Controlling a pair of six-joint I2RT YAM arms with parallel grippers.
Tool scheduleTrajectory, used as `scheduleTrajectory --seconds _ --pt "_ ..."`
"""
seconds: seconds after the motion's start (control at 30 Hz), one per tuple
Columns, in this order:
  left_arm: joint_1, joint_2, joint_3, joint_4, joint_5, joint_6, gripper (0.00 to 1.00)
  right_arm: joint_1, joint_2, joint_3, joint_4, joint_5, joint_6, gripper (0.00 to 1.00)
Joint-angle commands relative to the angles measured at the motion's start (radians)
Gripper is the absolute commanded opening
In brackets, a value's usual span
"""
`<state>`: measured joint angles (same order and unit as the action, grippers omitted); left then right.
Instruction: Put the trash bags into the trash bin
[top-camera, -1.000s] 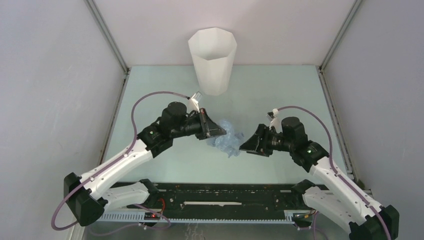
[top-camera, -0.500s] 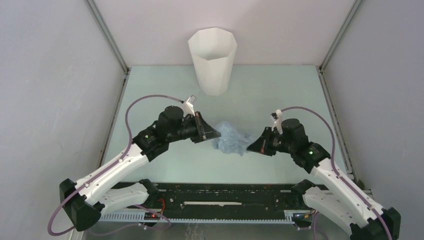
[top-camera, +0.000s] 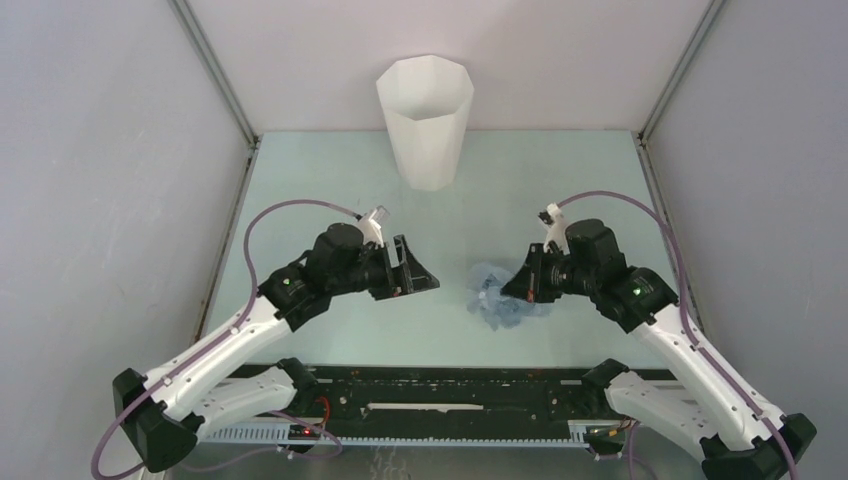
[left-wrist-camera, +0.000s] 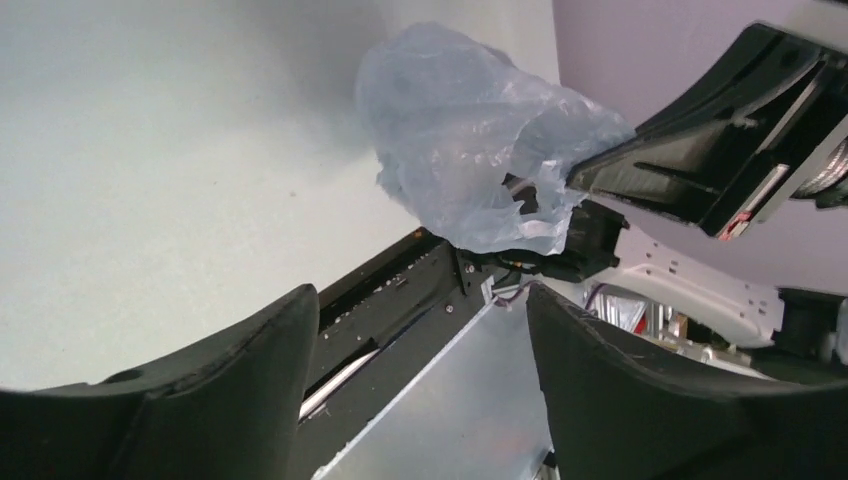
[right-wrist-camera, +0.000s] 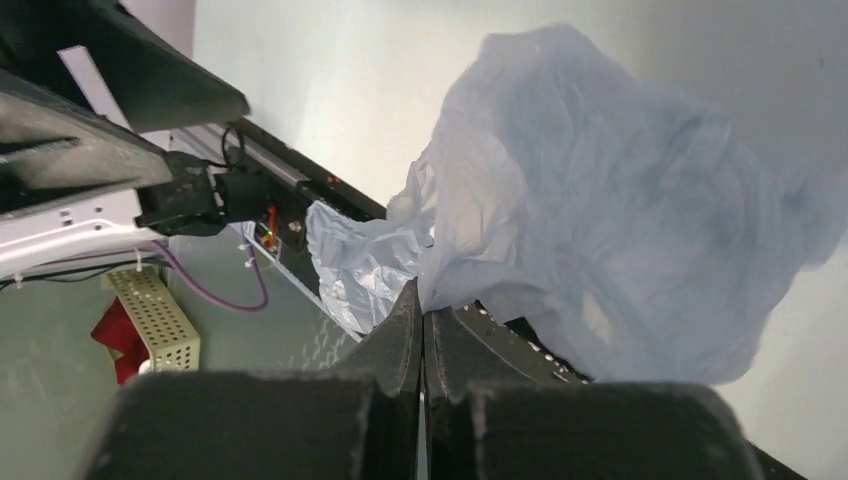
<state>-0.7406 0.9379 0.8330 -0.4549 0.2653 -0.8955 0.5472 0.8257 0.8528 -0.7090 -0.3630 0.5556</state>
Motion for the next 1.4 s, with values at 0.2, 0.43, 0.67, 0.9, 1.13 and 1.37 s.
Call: scheduleTrajectory --seconds 0.2,0.43,0.67,0.9,1.13,1.37 --pt "-0.192 0.129 0.351 -0.057 -0.123 0.221 0.97 0.022 0.167 0.292 -0.067 -0.099 0.127 0.0" --pt "-0.365 0.144 0.515 -0.225 -0.506 0.554 0.99 0.024 0.24 0.357 -0.106 -0.198 0.142 0.0" --pt "-0.495 0.324 0.641 -0.345 -0.523 0.707 1.0 0.024 0.274 0.393 -0.114 -0.256 0.208 0.0" --pt "-0.522 0.376 0.632 -0.307 -0.655 0.706 0.96 0.019 0.278 0.394 -0.074 -0.276 0.282 0.0" --pt "-0.528 0.405 0.663 -0.387 -0.826 0.666 0.44 0.005 0.274 0.394 -0.056 -0.287 0.287 0.0" --pt "-0.474 0.358 0.67 -0.457 -0.83 0.509 0.0 -0.1 0.275 0.509 -0.229 -0.169 0.064 0.48"
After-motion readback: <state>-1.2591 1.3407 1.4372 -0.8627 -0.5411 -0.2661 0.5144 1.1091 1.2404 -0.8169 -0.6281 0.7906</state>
